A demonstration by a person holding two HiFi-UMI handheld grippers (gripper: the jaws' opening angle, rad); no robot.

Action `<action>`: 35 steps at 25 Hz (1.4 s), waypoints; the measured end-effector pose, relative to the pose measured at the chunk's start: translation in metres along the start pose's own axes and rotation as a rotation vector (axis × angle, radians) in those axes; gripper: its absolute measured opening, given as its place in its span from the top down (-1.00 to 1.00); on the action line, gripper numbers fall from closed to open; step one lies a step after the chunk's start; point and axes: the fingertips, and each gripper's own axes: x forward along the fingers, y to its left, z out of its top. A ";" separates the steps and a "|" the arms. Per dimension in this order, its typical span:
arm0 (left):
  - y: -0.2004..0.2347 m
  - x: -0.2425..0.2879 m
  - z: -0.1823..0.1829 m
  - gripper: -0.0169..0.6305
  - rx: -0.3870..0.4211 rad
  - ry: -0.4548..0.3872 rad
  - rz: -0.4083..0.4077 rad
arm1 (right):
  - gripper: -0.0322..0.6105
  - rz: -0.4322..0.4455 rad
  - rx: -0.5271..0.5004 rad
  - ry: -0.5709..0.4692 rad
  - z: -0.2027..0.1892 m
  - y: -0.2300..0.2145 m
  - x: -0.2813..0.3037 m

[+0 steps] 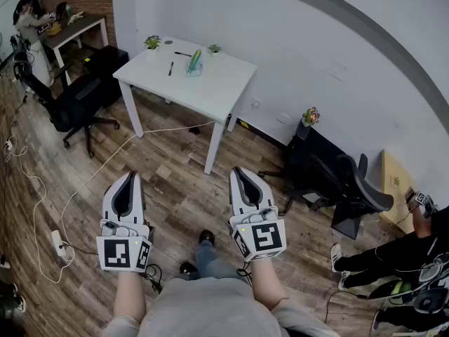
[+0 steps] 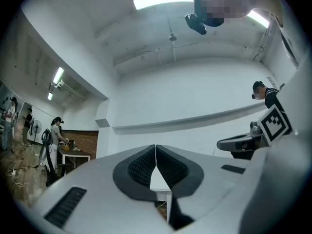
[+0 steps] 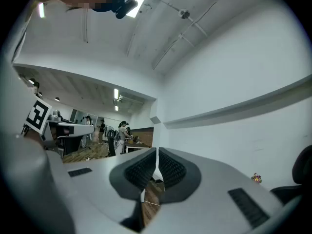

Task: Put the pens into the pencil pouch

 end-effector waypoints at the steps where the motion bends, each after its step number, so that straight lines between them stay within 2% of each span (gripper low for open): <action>1: -0.001 0.000 0.000 0.87 0.004 -0.002 -0.001 | 0.79 0.000 -0.001 -0.002 0.000 0.000 0.000; 11: -0.007 0.012 -0.003 0.87 0.010 -0.003 -0.011 | 0.79 -0.012 0.000 -0.005 -0.001 -0.010 0.004; 19: -0.003 0.041 -0.011 0.87 0.010 -0.002 0.002 | 0.79 -0.002 -0.010 0.004 -0.006 -0.026 0.031; 27: 0.010 0.103 -0.019 0.87 0.024 -0.011 0.007 | 0.79 0.041 -0.033 -0.057 0.005 -0.051 0.090; 35: 0.015 0.173 -0.014 0.87 0.013 -0.070 0.035 | 0.79 0.077 -0.036 -0.065 0.007 -0.094 0.153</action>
